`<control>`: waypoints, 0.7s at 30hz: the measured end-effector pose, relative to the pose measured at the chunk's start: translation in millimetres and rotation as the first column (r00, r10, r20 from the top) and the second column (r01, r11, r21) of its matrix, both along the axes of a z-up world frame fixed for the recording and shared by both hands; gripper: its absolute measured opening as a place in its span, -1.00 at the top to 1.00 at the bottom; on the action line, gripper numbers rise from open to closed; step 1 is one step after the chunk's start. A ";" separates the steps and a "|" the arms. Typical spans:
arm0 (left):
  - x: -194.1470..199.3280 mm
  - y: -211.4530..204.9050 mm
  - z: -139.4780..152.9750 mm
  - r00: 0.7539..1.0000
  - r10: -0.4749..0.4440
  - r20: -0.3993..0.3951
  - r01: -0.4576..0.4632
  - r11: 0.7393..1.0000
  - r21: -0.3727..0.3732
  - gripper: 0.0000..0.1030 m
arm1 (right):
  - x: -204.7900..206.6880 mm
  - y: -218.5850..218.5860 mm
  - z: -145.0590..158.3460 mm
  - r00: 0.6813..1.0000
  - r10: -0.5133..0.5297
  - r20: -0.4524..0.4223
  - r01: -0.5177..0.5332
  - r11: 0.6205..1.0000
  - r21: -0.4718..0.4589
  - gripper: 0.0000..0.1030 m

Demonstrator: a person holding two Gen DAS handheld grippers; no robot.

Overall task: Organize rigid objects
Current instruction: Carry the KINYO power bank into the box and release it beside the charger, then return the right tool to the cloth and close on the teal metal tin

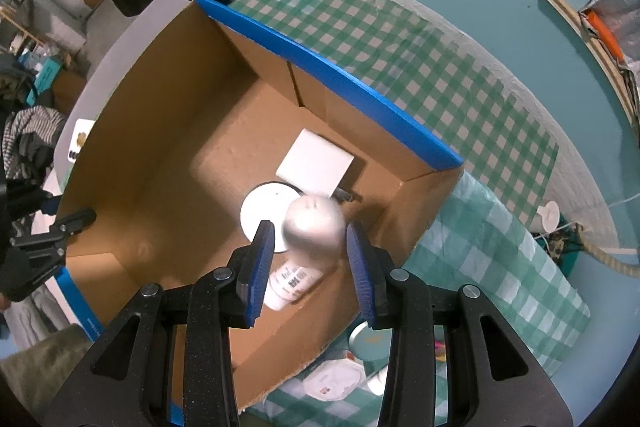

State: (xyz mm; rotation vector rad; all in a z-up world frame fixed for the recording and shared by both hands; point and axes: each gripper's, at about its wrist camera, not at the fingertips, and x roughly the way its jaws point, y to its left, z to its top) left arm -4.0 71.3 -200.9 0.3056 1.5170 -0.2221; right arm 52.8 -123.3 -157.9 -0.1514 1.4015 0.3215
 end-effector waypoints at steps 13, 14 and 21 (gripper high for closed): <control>-1.0 -1.8 -0.7 1.000 -0.005 0.002 0.005 1.000 0.003 0.66 | 0.4 -3.5 4.1 1.000 0.002 0.015 -0.002 1.000 -0.002 0.27; -1.2 -2.0 -0.7 1.000 -0.006 0.001 0.006 1.000 0.003 0.66 | 0.5 -3.9 4.6 1.000 0.003 0.016 -0.003 1.000 0.000 0.26; -0.5 -3.7 -0.4 1.000 -0.006 0.000 0.006 1.000 0.006 0.66 | 1.3 -7.4 13.9 0.999 -0.002 0.035 0.002 1.000 0.007 0.13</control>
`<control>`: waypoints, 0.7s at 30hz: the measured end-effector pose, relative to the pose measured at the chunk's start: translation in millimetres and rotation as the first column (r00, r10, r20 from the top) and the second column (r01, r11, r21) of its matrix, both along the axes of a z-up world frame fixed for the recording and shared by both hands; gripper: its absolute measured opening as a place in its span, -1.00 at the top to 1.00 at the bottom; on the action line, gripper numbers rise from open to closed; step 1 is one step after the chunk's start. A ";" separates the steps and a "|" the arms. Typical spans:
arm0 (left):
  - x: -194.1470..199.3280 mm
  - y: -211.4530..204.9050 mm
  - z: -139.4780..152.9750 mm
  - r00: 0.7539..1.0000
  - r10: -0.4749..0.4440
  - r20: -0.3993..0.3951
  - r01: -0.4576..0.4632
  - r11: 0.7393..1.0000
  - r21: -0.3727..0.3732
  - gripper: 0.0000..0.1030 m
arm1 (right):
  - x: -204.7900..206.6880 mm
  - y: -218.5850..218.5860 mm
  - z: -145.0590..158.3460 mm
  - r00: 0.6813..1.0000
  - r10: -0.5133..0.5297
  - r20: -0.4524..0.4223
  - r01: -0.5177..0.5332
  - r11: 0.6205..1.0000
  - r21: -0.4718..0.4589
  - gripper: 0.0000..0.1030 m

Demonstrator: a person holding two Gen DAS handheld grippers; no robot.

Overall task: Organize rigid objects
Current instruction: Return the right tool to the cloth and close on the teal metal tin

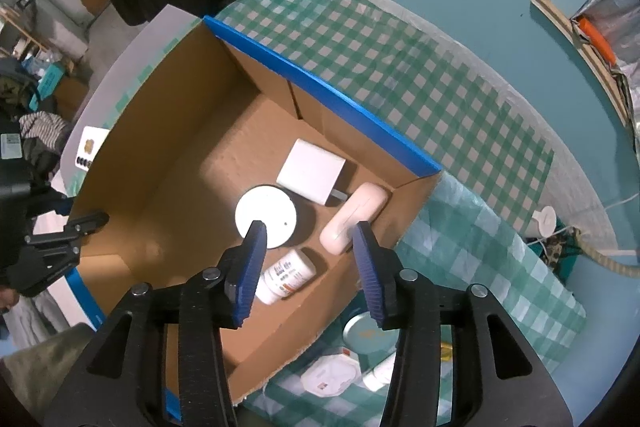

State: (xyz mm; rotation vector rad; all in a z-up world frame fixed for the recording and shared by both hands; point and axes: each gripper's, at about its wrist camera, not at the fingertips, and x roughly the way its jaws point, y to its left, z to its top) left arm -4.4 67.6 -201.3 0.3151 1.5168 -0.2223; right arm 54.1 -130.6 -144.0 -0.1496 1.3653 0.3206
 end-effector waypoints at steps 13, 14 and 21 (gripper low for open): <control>1.8 -1.6 -0.6 1.000 0.001 -0.001 -0.001 1.000 0.002 0.66 | -14.3 -15.0 16.2 1.000 -0.020 0.024 0.020 1.000 0.005 0.06; 1.8 -1.5 -0.6 1.000 0.000 -0.001 0.000 1.000 0.002 0.66 | -15.6 -17.6 17.1 0.999 -0.022 0.024 0.022 1.000 0.005 0.03; 3.2 -0.8 -0.3 1.000 -0.003 -0.003 0.003 1.000 0.006 0.66 | -22.7 -38.6 20.4 0.998 -0.065 0.022 0.065 0.998 -0.001 -0.01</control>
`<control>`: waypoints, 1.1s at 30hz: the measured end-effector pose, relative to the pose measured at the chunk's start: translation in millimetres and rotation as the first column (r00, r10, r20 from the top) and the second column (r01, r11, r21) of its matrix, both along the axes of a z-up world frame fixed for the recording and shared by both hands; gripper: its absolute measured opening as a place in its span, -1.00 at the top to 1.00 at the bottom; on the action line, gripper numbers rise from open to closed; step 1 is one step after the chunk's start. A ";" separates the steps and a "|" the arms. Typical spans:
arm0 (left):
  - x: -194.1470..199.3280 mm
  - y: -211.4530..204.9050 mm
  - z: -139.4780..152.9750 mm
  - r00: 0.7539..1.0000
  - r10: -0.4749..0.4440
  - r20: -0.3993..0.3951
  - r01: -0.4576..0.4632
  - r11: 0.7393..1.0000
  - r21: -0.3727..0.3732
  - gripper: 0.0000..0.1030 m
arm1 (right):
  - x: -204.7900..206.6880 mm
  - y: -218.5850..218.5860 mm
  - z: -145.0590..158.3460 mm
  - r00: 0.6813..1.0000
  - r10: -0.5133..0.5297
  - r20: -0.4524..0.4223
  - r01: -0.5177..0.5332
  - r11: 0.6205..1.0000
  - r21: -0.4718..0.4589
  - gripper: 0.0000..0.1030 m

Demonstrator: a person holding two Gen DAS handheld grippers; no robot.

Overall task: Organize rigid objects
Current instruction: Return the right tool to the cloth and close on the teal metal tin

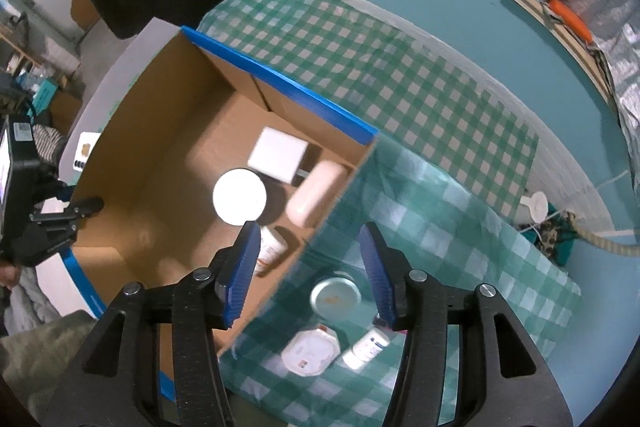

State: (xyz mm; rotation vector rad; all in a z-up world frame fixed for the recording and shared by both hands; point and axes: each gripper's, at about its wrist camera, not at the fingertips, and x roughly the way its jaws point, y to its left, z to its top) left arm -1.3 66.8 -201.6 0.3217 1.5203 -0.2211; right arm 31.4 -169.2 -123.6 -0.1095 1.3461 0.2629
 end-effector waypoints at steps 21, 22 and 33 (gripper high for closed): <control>1.0 -0.9 1.8 1.000 -0.007 0.005 0.006 1.000 0.006 0.66 | -30.8 -39.9 -45.1 0.996 -0.042 -0.075 0.041 0.999 -0.016 -0.13; 0.9 -0.9 2.0 1.000 -0.006 0.005 0.006 1.000 0.006 0.66 | -31.9 -39.4 -48.3 0.996 -0.039 -0.080 0.038 0.999 -0.017 -0.13; 0.3 -1.3 1.9 1.000 -0.006 0.003 0.006 1.000 0.006 0.66 | -42.4 -31.0 -71.8 0.995 -0.004 -0.104 0.002 1.000 -0.021 -0.13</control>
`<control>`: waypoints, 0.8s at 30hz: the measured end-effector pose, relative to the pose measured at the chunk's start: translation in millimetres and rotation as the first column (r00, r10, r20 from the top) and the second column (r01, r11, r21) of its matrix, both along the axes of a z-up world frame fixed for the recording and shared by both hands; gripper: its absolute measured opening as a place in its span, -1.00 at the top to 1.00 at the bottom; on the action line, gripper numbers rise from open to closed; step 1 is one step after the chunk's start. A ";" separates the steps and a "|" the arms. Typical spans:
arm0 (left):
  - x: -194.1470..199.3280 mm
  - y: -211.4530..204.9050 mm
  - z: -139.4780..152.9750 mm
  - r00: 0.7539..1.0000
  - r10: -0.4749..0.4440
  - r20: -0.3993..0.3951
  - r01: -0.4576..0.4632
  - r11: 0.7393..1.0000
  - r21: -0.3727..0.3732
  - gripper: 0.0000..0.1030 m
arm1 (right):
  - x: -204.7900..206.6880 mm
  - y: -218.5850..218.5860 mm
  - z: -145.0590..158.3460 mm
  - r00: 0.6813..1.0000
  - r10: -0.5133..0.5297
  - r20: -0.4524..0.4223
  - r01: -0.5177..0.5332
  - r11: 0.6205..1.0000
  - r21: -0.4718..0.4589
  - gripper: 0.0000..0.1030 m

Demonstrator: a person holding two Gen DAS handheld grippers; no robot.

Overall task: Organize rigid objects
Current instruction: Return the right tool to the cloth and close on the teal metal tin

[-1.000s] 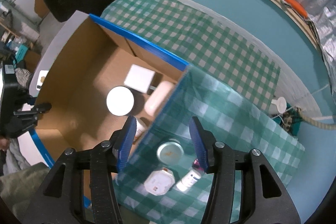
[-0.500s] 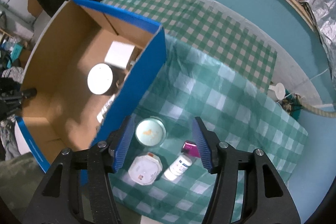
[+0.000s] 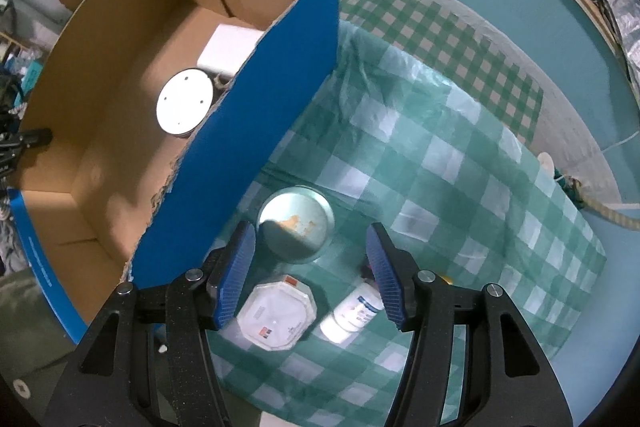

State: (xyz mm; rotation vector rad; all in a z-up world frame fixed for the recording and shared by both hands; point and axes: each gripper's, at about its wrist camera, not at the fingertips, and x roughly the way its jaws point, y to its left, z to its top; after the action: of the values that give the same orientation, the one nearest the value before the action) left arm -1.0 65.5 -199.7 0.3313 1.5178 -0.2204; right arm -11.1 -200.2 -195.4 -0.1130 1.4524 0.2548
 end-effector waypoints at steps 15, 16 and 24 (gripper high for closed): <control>-2.0 1.1 -1.0 1.000 0.003 -0.002 -0.003 1.000 -0.002 0.66 | 8.0 6.3 -32.9 1.000 -0.012 -0.016 0.012 1.000 -0.019 -0.13; -2.3 1.5 -1.2 1.000 0.004 -0.003 -0.004 1.000 -0.001 0.66 | 8.7 6.9 -34.5 1.000 -0.012 -0.017 0.012 1.000 -0.018 -0.13; -3.6 5.0 -2.3 1.000 0.010 -0.003 -0.010 1.000 -0.006 0.66 | 6.2 6.5 -38.4 1.000 -0.023 -0.016 0.023 1.000 -0.011 0.14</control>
State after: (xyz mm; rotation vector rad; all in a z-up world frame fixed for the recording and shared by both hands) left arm -4.6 70.5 -202.0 0.3189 1.5215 -0.2172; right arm -4.9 -193.7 -233.7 -0.1030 1.4701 0.2301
